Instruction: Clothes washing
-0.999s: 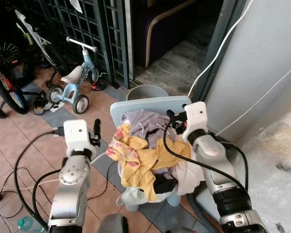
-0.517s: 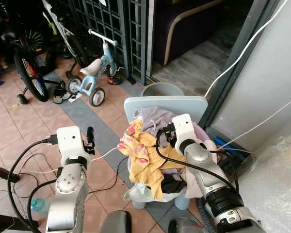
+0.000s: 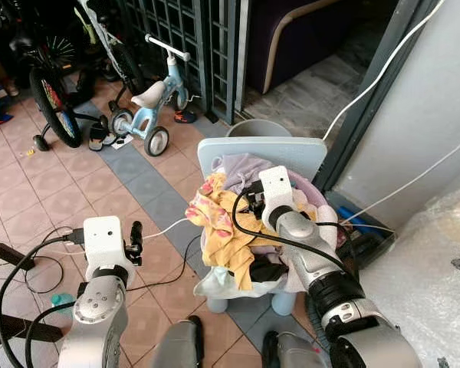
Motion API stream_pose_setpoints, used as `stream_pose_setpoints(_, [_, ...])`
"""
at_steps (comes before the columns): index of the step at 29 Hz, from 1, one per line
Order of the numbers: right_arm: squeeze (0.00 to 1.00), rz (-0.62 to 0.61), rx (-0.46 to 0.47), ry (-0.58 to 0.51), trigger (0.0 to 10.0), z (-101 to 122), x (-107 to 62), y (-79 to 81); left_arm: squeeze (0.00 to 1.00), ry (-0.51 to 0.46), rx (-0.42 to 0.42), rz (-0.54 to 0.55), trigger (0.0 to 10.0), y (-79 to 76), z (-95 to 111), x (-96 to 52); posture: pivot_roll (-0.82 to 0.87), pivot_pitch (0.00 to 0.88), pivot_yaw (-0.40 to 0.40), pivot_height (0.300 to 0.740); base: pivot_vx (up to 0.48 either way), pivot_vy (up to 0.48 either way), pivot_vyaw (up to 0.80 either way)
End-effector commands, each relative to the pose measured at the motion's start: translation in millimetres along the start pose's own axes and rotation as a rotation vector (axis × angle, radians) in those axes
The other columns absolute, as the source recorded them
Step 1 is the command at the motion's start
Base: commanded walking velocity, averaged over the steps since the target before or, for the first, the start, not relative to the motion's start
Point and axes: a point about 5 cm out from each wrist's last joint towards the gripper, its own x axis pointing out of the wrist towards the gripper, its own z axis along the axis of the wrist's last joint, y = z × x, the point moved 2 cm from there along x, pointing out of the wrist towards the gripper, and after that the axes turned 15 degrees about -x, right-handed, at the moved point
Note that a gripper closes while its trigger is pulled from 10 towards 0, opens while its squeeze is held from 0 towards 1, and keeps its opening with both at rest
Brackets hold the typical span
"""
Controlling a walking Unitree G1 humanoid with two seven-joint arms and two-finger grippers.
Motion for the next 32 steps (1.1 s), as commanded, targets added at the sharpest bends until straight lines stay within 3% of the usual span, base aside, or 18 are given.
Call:
stream_pose_setpoints(1, [1.0,0.017,-0.001,0.005,10.0,-0.5,1.8,3.9,0.0,0.008,0.008,0.013,10.0,3.7,-0.8,-3.3,0.16,0.158,0.023,0.74,0.0,0.0,0.0])
stream_pose_setpoints(7, [1.0,0.01,0.01,-0.018,10.0,0.8,5.1,9.4,0.0,0.011,0.002,0.032,10.0,4.9,0.3,-12.4,0.19,0.189,0.013,0.74,0.0,0.0,0.0])
stream_pose_setpoints(8, [0.85,0.001,0.015,-0.034,10.0,3.2,5.9,8.4,0.0,0.015,0.001,0.037,10.0,5.9,0.0,-14.5,0.19,0.195,0.011,0.74,0.0,0.0,0.0])
stream_pose_setpoints(9, [0.85,0.001,0.015,-0.034,10.0,3.2,5.9,8.4,0.0,0.015,0.001,0.037,10.0,5.9,0.0,-14.5,0.19,0.195,0.011,0.74,0.0,0.0,0.0])
stream_pose_setpoints(10, [0.0,-0.018,0.003,-0.055,10.0,7.6,7.3,5.6,0.0,0.018,-0.002,0.042,10.0,6.9,-0.3,-16.1,0.2,0.205,0.008,0.74,0.0,0.0,0.0])
stream_pose_setpoints(18, [0.0,-0.163,-0.031,-0.066,10.0,15.1,11.1,-16.2,0.0,0.021,-0.007,0.041,10.0,6.5,0.1,-21.6,0.2,0.216,-0.003,0.74,0.0,0.0,0.0])
stream_pose_setpoints(20, [0.0,-0.2,-0.068,-0.033,10.0,12.8,12.7,-22.3,0.0,0.017,-0.004,0.033,10.0,4.2,1.6,-20.8,0.2,0.218,-0.006,0.74,0.0,0.0,0.0])
stream_pose_setpoints(25, [0.0,-0.171,-0.045,0.185,10.0,-12.8,15.8,-25.6,0.0,0.016,-0.006,0.028,10.0,1.0,2.2,-17.8,0.19,0.218,-0.011,0.74,0.0,0.0,0.0])
stream_pose_setpoints(27, [0.0,-0.171,-0.002,0.213,10.0,-17.6,15.6,-25.8,0.0,0.017,-0.006,0.026,10.0,0.2,1.8,-16.6,0.19,0.217,-0.013,0.74,0.0,0.0,0.0])
stream_pose_setpoints(28, [0.0,-0.167,0.017,0.215,0.0,-18.2,15.8,-26.4,0.0,0.015,-0.005,0.024,10.0,-0.6,1.9,-15.7,0.19,0.214,-0.015,0.74,0.0,0.0,0.0])
stream_pose_setpoints(32, [0.0,-0.139,0.101,0.244,0.0,-23.1,15.7,-26.2,0.0,0.01,-0.009,0.024,10.0,-2.5,2.2,-11.3,0.18,0.205,-0.021,0.74,0.0,0.0,0.0])
